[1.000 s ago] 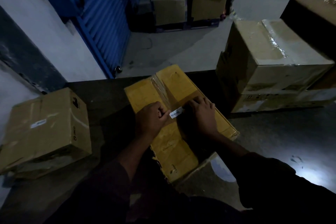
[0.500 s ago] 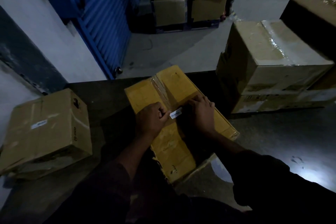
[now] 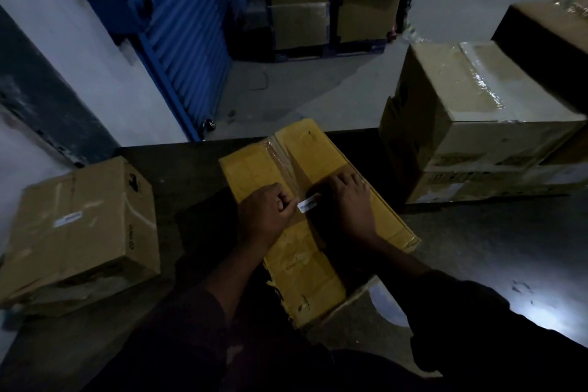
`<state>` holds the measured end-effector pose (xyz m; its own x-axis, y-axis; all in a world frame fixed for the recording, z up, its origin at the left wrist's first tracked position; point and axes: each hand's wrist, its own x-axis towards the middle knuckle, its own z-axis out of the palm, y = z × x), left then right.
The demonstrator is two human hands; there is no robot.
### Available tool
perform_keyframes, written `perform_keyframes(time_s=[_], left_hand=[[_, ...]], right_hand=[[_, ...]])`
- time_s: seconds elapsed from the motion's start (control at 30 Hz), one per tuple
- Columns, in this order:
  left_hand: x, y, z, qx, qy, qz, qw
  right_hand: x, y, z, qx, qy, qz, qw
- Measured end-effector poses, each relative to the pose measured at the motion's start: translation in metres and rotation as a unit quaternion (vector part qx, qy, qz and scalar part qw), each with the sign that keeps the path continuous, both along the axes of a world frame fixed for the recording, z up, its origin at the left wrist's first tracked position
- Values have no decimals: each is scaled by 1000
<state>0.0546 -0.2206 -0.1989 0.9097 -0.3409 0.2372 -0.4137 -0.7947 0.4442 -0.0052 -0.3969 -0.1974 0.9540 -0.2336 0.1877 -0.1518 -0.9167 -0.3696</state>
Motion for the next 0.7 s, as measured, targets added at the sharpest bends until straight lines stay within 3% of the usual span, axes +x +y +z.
perform_keyframes(time_s=[0.53,0.7], left_hand=[[1,-1,-3,-11,15,12,1000],[2,0,-4,-16,17,12,1000]], right_hand=[[0,-3,1,41,-6,-7,999],[1,-11,-2,48,-13,32,998]])
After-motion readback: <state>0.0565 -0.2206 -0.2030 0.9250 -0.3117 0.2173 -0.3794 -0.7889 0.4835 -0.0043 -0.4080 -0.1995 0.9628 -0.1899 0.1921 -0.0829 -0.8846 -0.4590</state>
